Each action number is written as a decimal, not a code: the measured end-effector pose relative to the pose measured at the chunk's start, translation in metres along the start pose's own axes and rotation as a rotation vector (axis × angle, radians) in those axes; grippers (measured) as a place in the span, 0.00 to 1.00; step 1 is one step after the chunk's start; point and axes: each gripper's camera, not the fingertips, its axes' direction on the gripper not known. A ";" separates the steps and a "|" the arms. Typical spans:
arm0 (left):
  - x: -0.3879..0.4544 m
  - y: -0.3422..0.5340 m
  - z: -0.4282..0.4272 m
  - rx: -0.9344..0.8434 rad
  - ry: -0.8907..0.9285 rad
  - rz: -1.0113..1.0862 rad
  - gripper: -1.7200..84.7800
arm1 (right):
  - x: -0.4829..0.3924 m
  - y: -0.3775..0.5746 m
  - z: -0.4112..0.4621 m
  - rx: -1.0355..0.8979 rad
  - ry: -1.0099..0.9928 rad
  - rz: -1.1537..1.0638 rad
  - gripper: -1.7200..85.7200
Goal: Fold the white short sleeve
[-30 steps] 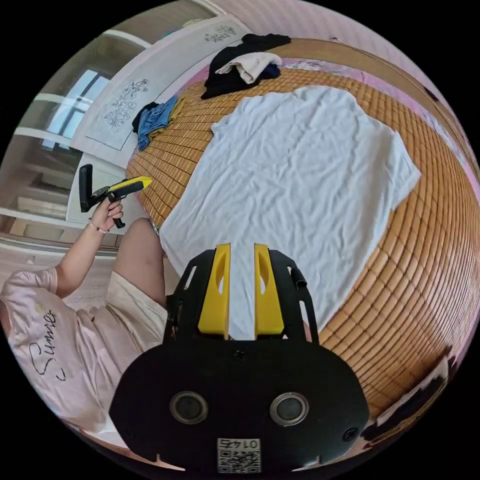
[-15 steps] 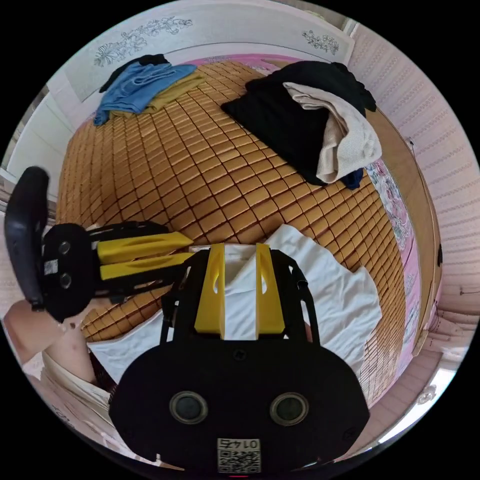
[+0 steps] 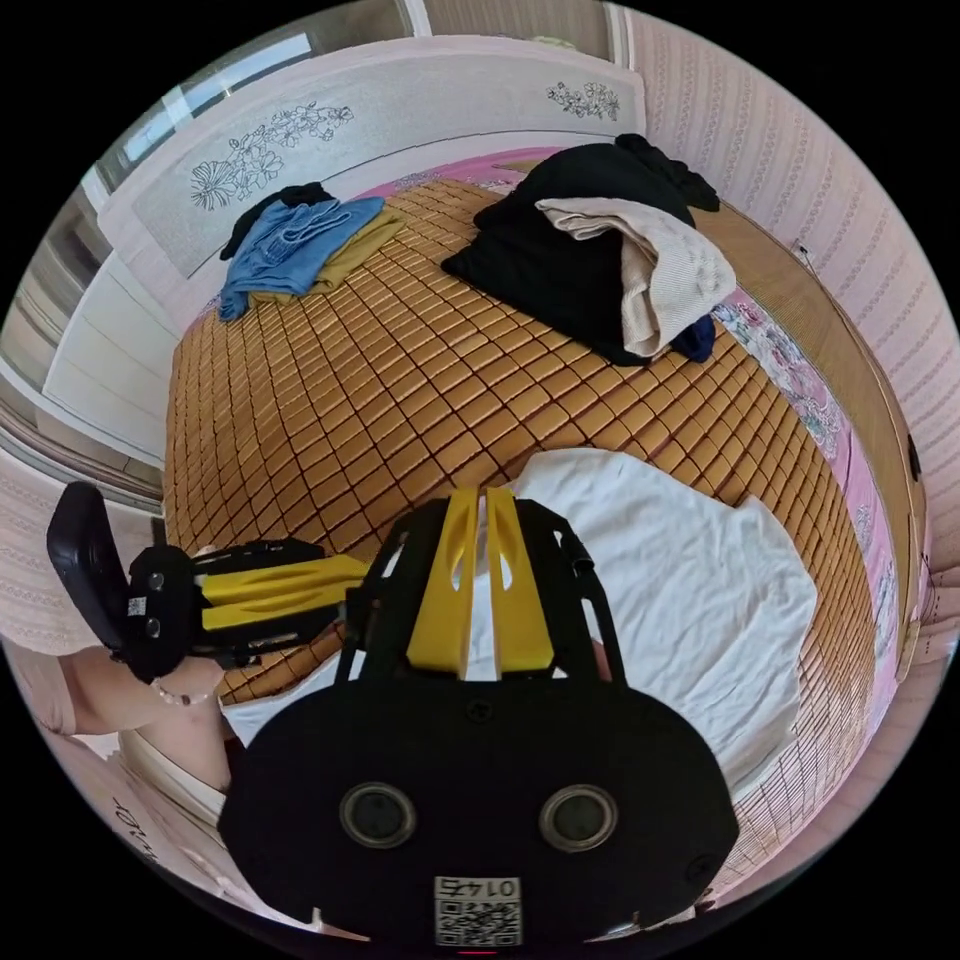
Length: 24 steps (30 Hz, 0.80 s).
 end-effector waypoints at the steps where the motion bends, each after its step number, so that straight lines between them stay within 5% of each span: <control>1: 0.001 0.002 0.006 -0.020 -0.017 0.010 0.01 | -0.005 -0.008 0.008 -0.037 0.007 -0.011 0.08; 7: -0.009 0.006 0.017 -0.011 -0.003 -0.001 0.01 | -0.003 -0.030 0.036 -0.165 0.091 0.045 0.13; 14: -0.022 0.006 0.022 0.011 0.034 -0.029 0.01 | 0.029 -0.027 0.031 -0.154 -0.054 0.121 0.04; 20: -0.029 0.005 0.011 0.121 0.018 -0.044 0.01 | 0.045 -0.011 -0.007 0.169 -0.283 0.106 0.03; 24: -0.046 0.001 0.028 0.072 -0.008 -0.118 0.01 | 0.052 -0.011 0.000 0.113 -0.238 0.122 0.04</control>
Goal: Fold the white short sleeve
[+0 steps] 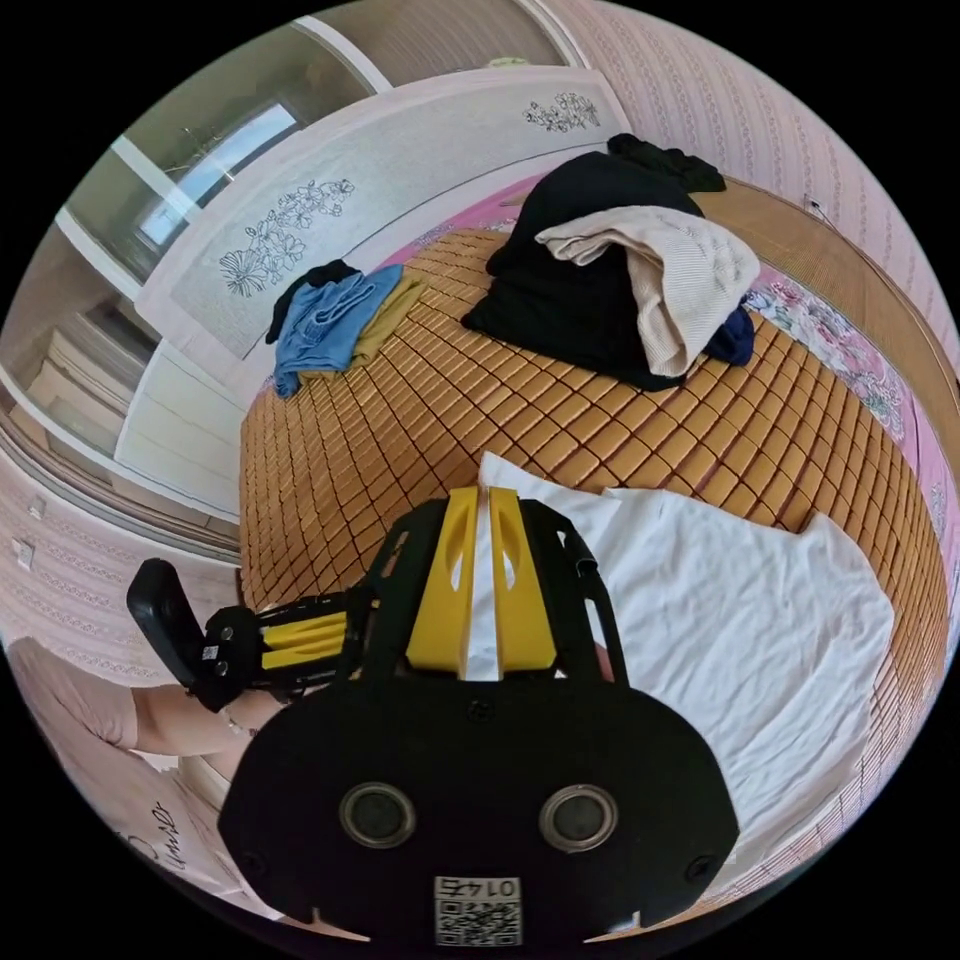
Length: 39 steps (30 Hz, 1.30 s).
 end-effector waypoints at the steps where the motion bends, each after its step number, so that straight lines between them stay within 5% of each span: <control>1: -0.005 -0.001 0.006 -0.015 0.007 -0.022 0.01 | 0.000 0.001 0.002 -0.016 0.031 -0.003 0.05; 9: -0.009 -0.008 0.033 -0.046 0.036 -0.054 0.01 | -0.002 -0.007 0.047 -0.190 0.147 -0.061 0.09; 17: -0.003 -0.034 0.044 0.020 -0.011 -0.052 0.01 | 0.012 0.001 0.047 -0.130 0.127 -0.041 0.05; 24: 0.014 -0.030 0.081 -0.080 -0.075 0.005 0.02 | 0.019 0.049 0.029 -0.104 0.173 -0.056 0.10; 30: 0.028 -0.015 0.078 0.028 -0.122 0.014 0.09 | 0.057 0.207 -0.068 0.118 0.191 0.047 0.15; 39: 0.141 -0.036 0.094 -0.010 0.064 0.265 0.07 | 0.187 0.482 -0.159 0.163 0.346 0.657 0.13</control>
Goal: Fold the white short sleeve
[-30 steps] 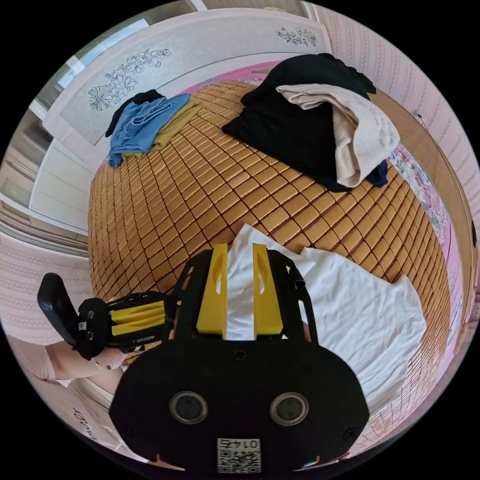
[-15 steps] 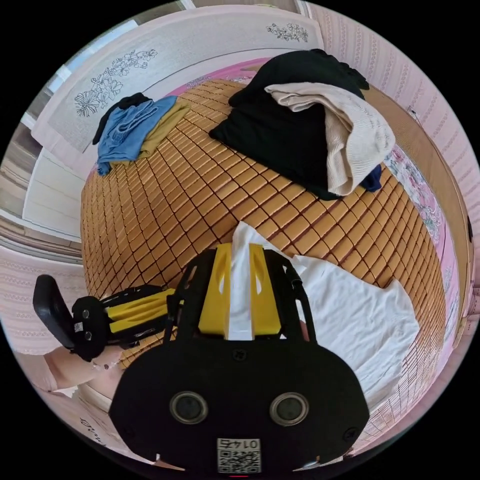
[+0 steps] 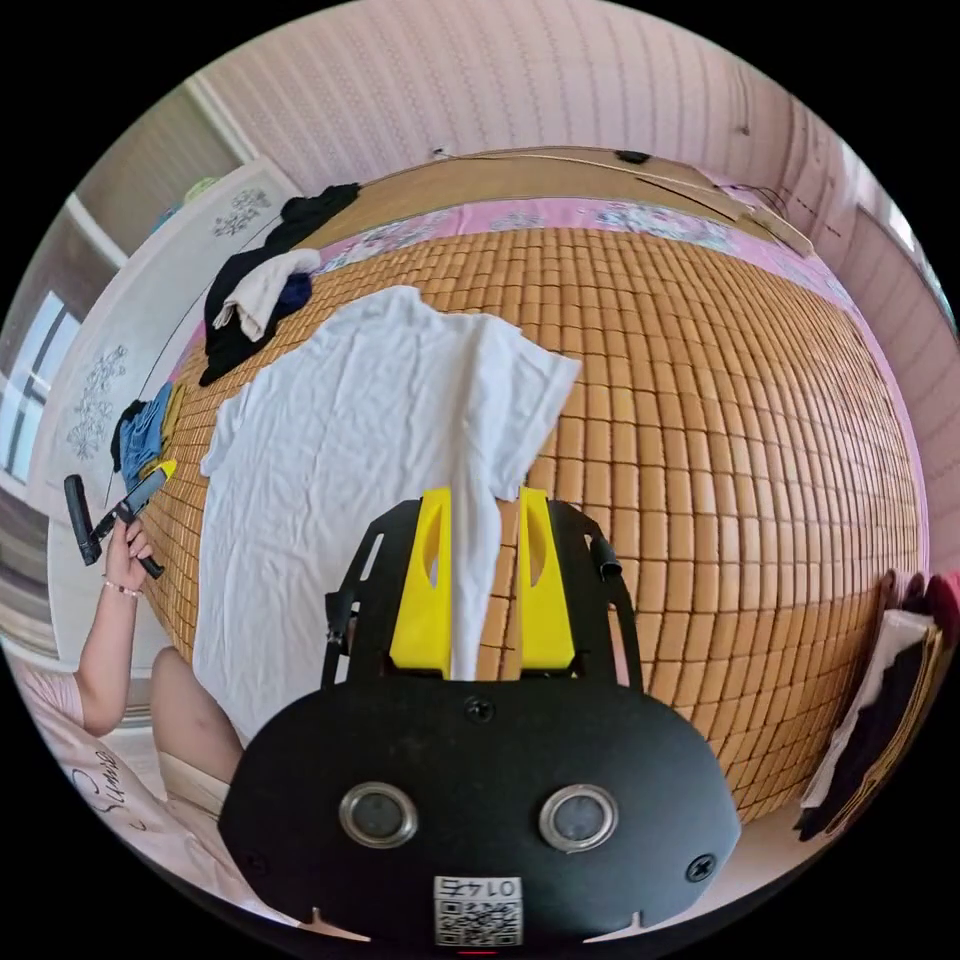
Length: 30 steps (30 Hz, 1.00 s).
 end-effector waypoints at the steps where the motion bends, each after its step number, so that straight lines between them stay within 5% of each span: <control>1: 0.032 -0.017 0.015 -0.020 0.065 0.065 0.07 | 0.017 0.011 -0.002 0.021 -0.004 0.028 0.13; 5: 0.161 -0.075 0.096 -0.121 0.244 0.297 0.07 | 0.051 0.035 0.006 0.052 -0.059 0.055 0.13; 14: 0.369 -0.133 0.267 -0.329 0.184 0.524 0.08 | 0.077 0.038 0.043 0.004 -0.091 -0.054 0.10; 21: 0.424 -0.128 0.352 -0.473 -0.047 0.556 0.10 | 0.119 0.056 0.046 0.059 -0.243 0.017 0.03; 30: 0.426 -0.137 0.366 -0.462 -0.002 0.562 0.02 | 0.123 0.058 0.050 0.054 -0.210 -0.030 0.06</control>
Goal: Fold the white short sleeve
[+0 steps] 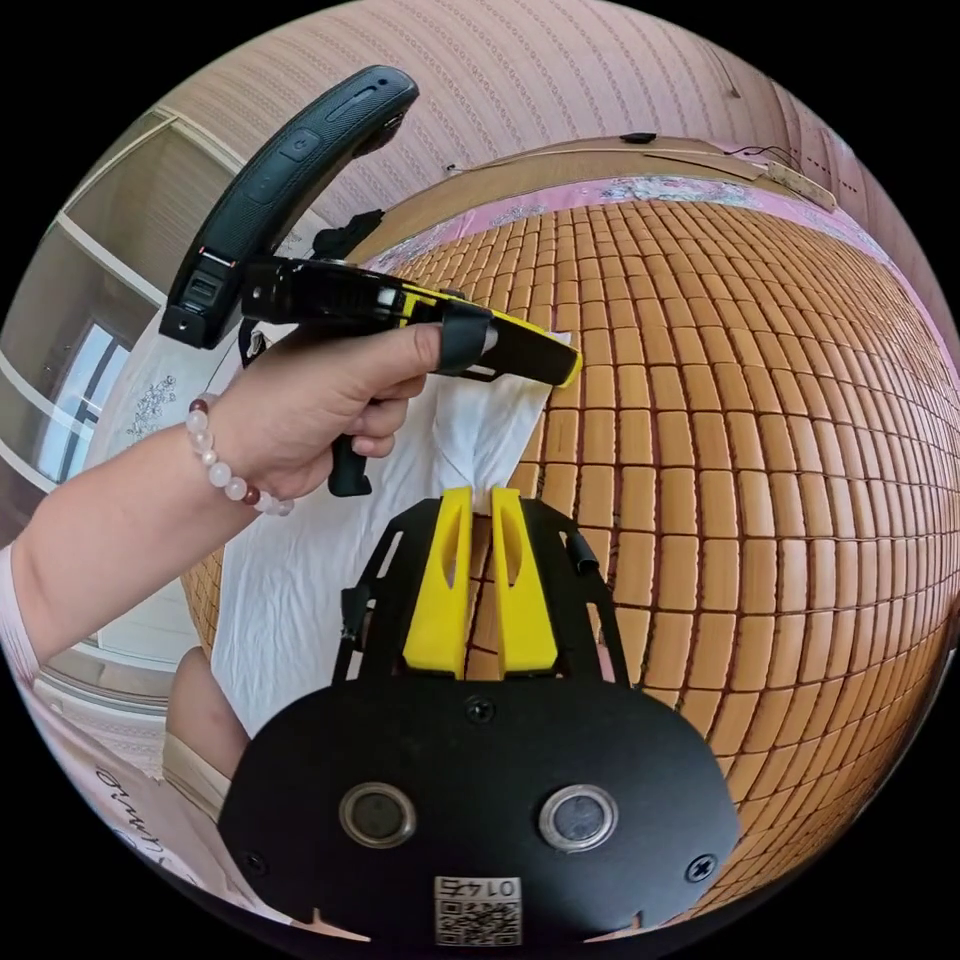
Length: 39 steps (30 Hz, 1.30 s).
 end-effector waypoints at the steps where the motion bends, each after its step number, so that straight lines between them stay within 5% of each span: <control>1: 0.000 -0.002 0.000 -0.007 -0.010 0.015 0.02 | 0.002 -0.001 0.000 -0.010 -0.007 0.004 0.04; 8: -0.003 -0.005 -0.024 0.187 0.231 0.067 0.01 | 0.020 0.008 -0.034 0.092 0.013 0.070 0.03; 15: -0.013 -0.002 -0.009 0.072 0.216 0.027 0.07 | 0.022 0.007 -0.029 0.042 0.039 0.156 0.03; 22: -0.085 0.111 -0.118 0.280 0.233 0.006 0.10 | -0.013 0.008 -0.045 0.025 0.111 0.125 0.03; 27: -0.188 0.289 -0.177 0.380 0.160 -0.334 0.09 | -0.085 -0.006 -0.044 0.036 0.085 -0.043 0.02; 32: -0.271 0.461 -0.191 0.284 -0.001 -0.744 0.08 | -0.216 -0.067 0.005 -0.091 -0.062 -0.380 0.02; 39: -0.309 0.523 -0.196 0.321 0.023 -0.871 0.11 | -0.393 -0.140 0.086 -0.231 -0.011 -0.765 0.03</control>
